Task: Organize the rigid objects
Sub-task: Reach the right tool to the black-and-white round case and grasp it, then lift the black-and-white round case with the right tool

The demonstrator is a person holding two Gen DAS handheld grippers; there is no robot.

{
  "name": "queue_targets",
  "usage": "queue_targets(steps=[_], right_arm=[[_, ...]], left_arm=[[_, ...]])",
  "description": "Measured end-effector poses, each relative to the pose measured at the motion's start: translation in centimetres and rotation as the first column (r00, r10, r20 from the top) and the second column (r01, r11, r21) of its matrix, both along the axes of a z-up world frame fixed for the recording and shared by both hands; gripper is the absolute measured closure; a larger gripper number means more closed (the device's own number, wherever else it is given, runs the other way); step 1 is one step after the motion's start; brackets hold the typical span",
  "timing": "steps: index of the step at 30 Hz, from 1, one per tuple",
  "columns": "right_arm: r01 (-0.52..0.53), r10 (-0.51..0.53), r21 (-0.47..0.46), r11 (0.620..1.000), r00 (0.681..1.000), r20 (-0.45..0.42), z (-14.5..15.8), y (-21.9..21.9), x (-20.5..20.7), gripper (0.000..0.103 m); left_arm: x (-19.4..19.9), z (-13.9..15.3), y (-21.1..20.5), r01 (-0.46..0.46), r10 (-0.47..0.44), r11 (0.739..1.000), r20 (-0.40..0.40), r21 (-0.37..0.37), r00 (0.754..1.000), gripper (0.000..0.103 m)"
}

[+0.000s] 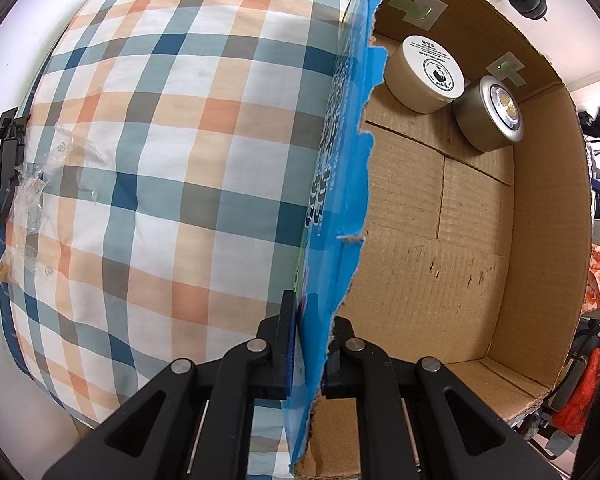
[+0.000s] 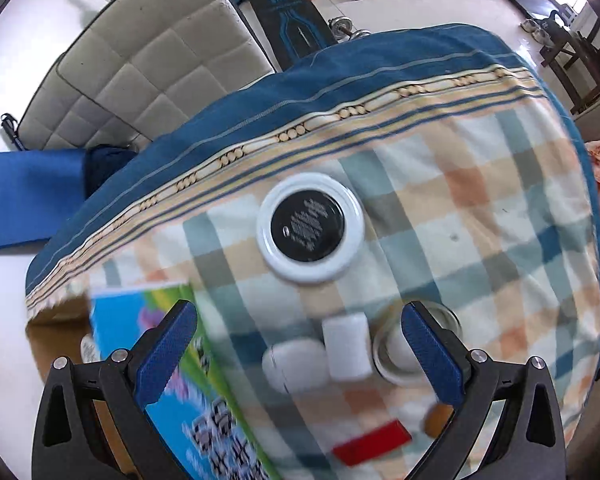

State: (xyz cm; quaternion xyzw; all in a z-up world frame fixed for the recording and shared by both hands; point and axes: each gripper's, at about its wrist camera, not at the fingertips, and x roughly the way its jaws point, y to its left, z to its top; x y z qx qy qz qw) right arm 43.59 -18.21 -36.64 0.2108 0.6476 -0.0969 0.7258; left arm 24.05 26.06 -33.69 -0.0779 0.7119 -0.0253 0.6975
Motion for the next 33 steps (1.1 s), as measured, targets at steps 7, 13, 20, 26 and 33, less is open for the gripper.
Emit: queue_targets(steps=[7, 13, 20, 26, 33], right_arm=[[0.031, -0.032, -0.016, 0.999, 0.999, -0.042, -3.3, 0.3, 3.4, 0.000], [0.049, -0.050, -0.017, 0.999, 0.995, -0.083, -5.9, -0.1, 4.5, 0.003], [0.065, -0.071, -0.053, 0.997, 0.990, -0.126, -7.6, -0.7, 4.2, 0.026], [0.027, -0.039, -0.086, 0.996, 0.989, -0.140, -7.7, 0.1, 4.3, 0.029], [0.021, -0.028, -0.066, 0.998, 0.994, -0.102, -6.0, 1.3, 2.3, 0.030]], left_arm=[[-0.3, -0.1, 0.9, -0.022, 0.022, 0.999, 0.002, -0.029, 1.000, 0.096], [-0.5, 0.0, 1.7, -0.048, 0.048, 0.997, -0.004, -0.055, 0.999, 0.095], [-0.5, 0.1, 1.8, -0.048, 0.048, 0.997, -0.004, -0.052, 0.999, 0.095], [-0.5, 0.1, 1.8, -0.042, 0.042, 0.998, -0.002, -0.047, 0.999, 0.095], [-0.4, 0.1, 1.5, -0.035, 0.035, 0.999, 0.000, -0.041, 0.999, 0.095]])
